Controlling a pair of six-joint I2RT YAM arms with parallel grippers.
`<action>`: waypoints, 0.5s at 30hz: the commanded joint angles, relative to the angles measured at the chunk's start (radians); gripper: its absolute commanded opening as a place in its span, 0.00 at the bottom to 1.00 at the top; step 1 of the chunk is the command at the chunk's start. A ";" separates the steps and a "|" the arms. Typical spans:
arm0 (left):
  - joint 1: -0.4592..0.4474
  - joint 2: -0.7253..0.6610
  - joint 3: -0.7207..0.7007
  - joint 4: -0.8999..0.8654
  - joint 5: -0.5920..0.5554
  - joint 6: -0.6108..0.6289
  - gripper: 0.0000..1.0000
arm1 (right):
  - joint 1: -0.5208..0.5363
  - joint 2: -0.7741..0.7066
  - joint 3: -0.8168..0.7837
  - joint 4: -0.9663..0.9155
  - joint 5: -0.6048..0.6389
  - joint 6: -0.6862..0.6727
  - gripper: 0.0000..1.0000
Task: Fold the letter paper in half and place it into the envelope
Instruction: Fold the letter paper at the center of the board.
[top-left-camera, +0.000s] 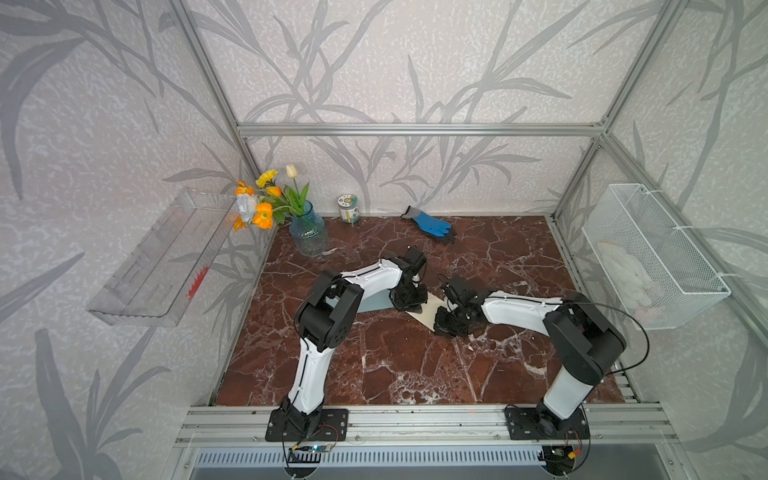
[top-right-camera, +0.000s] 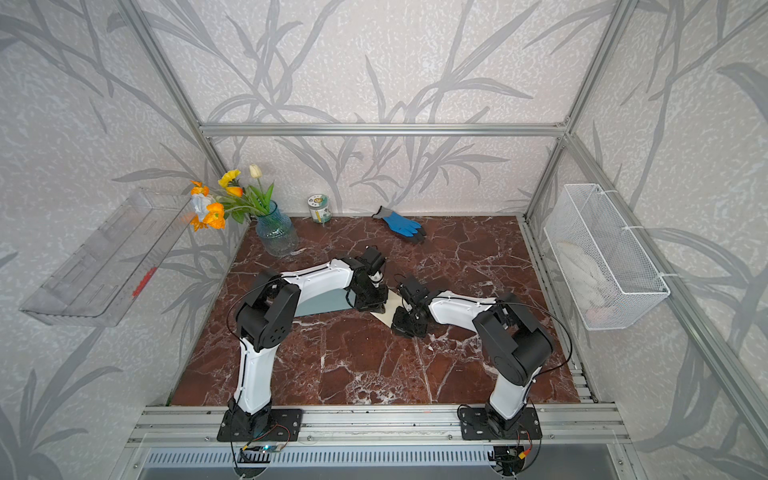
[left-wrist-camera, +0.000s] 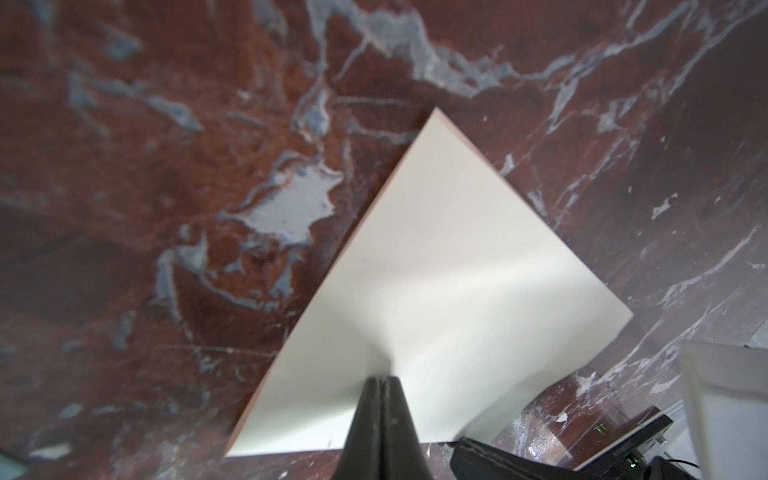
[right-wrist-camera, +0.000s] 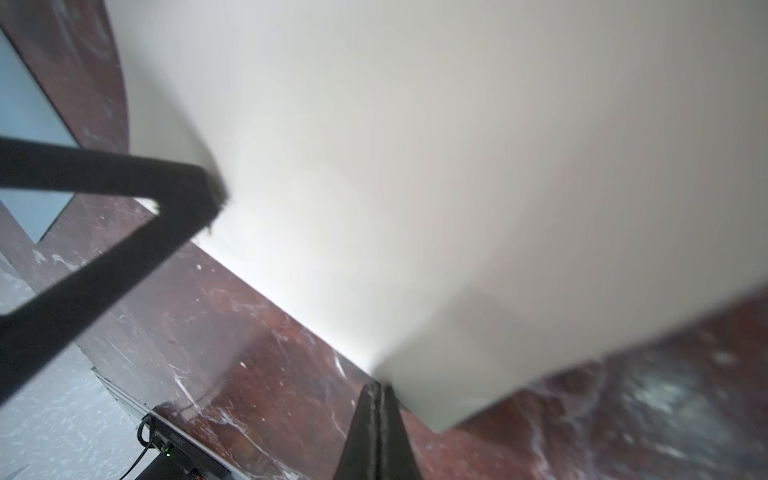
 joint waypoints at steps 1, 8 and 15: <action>-0.004 0.072 -0.072 -0.049 -0.063 0.015 0.00 | -0.009 -0.039 -0.045 -0.115 0.055 -0.010 0.00; -0.003 0.073 -0.063 -0.065 -0.064 0.032 0.00 | -0.009 -0.085 -0.062 -0.138 0.065 -0.007 0.00; 0.012 0.022 -0.141 -0.043 -0.001 -0.064 0.00 | -0.010 -0.359 -0.163 -0.219 0.144 0.058 0.92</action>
